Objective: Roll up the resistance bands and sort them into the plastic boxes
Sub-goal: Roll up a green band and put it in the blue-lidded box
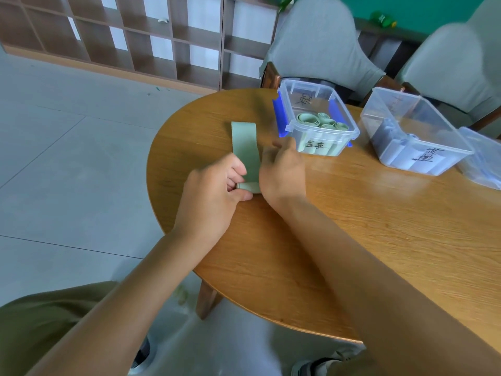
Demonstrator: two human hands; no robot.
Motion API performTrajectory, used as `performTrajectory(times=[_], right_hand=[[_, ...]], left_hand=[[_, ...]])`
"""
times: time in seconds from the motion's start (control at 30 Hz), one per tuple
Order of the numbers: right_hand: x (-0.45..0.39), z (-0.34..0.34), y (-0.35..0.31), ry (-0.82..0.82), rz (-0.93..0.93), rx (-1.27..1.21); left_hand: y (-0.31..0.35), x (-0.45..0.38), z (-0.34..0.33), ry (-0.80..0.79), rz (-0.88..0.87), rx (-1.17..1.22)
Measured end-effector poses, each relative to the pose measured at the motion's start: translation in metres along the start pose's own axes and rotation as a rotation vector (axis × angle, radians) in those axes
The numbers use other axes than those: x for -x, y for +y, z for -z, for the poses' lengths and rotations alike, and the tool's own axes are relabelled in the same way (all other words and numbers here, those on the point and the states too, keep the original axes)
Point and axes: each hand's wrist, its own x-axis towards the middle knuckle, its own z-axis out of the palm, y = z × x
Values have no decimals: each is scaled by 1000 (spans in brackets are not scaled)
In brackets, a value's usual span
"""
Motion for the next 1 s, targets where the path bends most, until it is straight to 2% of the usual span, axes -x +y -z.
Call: performTrajectory(times=[0.23,0.53,0.77,1.0], right_hand=[[70,38,19,87,19,-180],[106,44,16,26,49,-265],[106,44,14,23,41,-293],[103,44,17,30,20,-364]], left_hand=[[3,3,1,-12,-17,-34],[12,14,2,4,11,-38],[29,32,3,125,193,238],[31,46,2,65,379,479]])
